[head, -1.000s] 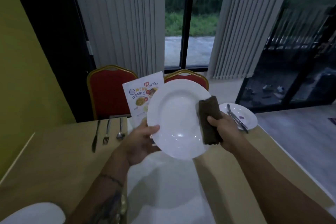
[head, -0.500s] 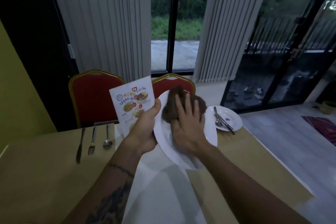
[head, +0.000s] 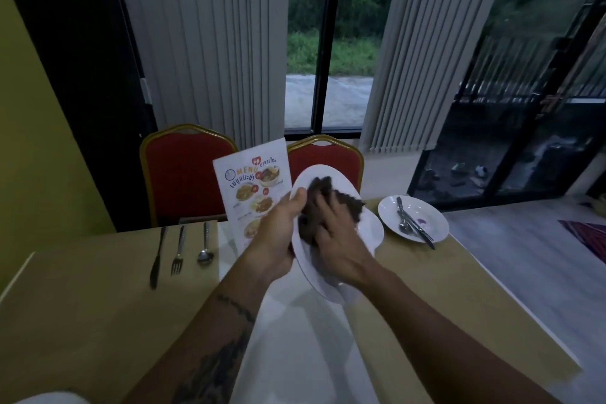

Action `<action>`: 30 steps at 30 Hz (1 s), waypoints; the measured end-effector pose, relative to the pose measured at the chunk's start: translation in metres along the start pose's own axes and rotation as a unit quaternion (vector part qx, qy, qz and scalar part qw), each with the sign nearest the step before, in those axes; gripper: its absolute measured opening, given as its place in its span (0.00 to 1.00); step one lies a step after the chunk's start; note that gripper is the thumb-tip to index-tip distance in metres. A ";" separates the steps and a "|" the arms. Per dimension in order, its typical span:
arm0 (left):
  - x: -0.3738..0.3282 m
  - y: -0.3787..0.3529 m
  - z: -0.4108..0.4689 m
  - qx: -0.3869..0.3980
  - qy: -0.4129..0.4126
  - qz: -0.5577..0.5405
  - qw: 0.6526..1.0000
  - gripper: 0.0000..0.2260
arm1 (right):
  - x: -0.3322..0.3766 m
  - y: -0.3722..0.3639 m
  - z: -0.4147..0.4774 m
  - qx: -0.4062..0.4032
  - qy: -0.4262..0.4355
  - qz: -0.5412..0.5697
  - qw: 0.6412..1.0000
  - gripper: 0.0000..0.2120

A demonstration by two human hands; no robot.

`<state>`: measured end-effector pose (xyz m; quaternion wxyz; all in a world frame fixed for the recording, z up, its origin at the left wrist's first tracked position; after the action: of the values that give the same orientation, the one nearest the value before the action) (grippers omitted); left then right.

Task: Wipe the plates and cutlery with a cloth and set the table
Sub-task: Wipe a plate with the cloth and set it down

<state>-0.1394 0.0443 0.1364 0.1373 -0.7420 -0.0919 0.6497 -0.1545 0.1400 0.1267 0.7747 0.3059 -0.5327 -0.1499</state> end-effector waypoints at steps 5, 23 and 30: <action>-0.019 0.032 0.004 -0.045 0.015 -0.035 0.998 0.15 | 0.012 -0.045 -0.040 0.090 0.123 0.052 0.987 0.28; -0.051 0.041 -0.030 -0.192 -0.130 -0.018 0.973 0.14 | -0.064 0.003 -0.006 -0.149 -0.283 0.576 0.753 0.16; -0.034 0.059 -0.026 -0.216 -0.107 0.054 0.969 0.17 | -0.066 0.002 -0.011 -0.211 -0.261 0.576 0.745 0.14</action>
<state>-0.1213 -0.0244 0.1524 -0.0721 -0.6842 -0.2044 0.6964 -0.1701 0.1818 0.0766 0.5888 -0.2821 -0.7440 0.1424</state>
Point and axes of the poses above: each hand's wrist, its own z-axis towards the middle knuckle, its own y-axis out of the back of the hand, x = y × z, the point moved 9 cm from there along z, towards the middle knuckle, and after that the axes turned 13 degrees about z, right-handed, at the moved point
